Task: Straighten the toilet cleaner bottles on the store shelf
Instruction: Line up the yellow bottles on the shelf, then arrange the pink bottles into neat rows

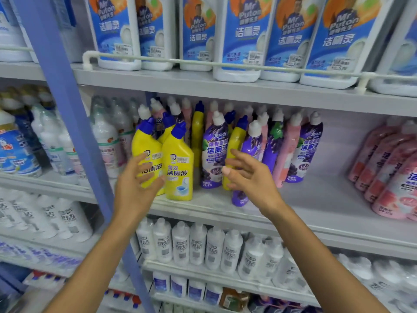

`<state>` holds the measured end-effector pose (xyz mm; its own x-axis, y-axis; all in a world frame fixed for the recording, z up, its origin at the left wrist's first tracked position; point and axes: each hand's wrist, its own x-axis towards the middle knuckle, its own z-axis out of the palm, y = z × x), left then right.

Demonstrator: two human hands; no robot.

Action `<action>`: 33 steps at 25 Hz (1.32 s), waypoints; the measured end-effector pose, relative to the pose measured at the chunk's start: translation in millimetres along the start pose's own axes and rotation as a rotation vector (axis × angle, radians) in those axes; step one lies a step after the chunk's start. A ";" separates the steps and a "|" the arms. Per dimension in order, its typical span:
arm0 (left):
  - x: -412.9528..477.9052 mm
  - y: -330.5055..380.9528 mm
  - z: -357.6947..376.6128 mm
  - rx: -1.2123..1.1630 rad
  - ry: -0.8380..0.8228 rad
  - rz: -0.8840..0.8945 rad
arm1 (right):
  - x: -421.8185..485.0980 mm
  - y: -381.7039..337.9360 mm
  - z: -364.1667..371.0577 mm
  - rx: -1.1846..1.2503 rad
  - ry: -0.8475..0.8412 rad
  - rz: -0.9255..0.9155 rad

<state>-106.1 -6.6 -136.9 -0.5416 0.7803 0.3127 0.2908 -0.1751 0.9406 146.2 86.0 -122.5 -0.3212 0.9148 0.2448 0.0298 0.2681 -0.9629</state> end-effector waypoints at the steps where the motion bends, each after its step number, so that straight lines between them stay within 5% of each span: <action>1: -13.0 11.0 21.7 -0.061 -0.066 -0.011 | -7.9 -0.6 -21.5 0.035 0.011 0.002; 9: -58.2 82.0 223.8 -0.181 -0.532 -0.016 | -2.6 11.7 -191.4 0.040 0.198 0.024; 16: -19.0 109.6 311.2 -0.025 -0.226 0.104 | 70.2 22.0 -250.4 -0.140 0.248 -0.015; 21: 17.6 135.0 320.0 0.454 0.028 0.195 | 127.7 -2.5 -218.6 -0.518 0.203 -0.215; 27: 37.3 144.4 329.6 0.606 -0.029 0.093 | 150.0 6.2 -212.7 -0.800 0.215 -0.249; 30: 33.8 148.5 330.4 0.760 -0.014 0.085 | 146.5 5.5 -219.4 -0.785 0.192 -0.249; 33: 23.7 155.7 328.0 0.967 -0.190 0.065 | 133.9 3.4 -225.3 -0.691 0.205 -0.320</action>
<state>185.0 181.5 -26.4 -0.3909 0.8848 0.2536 0.8805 0.2791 0.3832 316.6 277.5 -67.5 -0.2341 0.7812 0.5787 0.5685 0.5928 -0.5704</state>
